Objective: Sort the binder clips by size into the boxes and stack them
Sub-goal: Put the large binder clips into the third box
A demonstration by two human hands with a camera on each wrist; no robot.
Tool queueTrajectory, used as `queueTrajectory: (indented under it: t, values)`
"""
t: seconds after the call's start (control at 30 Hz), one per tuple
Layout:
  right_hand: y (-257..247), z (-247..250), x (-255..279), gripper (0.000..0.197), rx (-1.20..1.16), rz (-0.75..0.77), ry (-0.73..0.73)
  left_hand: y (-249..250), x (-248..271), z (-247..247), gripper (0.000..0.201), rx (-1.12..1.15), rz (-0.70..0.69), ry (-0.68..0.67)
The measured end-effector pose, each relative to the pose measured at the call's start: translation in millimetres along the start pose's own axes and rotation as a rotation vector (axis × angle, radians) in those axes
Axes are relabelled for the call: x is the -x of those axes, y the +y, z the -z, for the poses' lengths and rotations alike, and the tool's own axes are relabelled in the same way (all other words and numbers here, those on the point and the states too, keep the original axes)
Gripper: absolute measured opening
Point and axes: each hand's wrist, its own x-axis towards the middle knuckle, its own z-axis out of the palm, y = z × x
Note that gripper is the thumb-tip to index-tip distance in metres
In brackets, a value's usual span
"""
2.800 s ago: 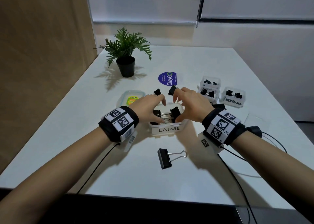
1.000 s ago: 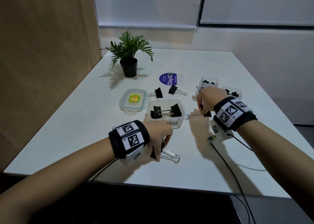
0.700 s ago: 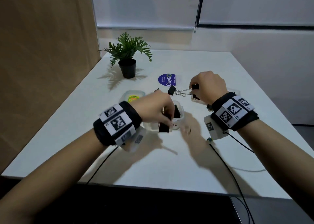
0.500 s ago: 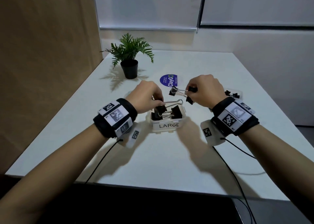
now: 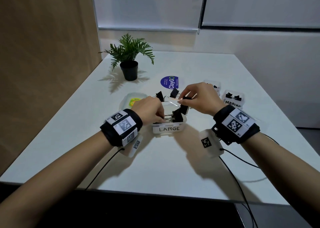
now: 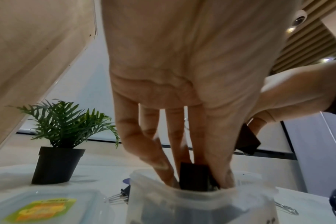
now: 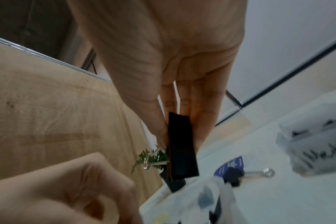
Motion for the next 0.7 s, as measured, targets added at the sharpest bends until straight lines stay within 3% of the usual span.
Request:
queueTrajectory:
  t: [0.23, 0.43, 0.7]
  values:
    - [4.0, -29.3, 0.2, 0.016, 0.019, 0.001, -0.081, -1.7, 1.2, -5.1, 0.013, 0.101, 0.0, -0.015]
    - [8.7, -36.2, 0.5, 0.018, 0.066, 0.037, -0.138, -1.4, 2.8, -6.5, 0.016, 0.045, 0.023, -0.009]
    - [10.4, -36.3, -1.4, 0.017, 0.141, 0.043, -0.125, 2.1, 0.6, -7.5, 0.018, 0.057, 0.014, -0.032]
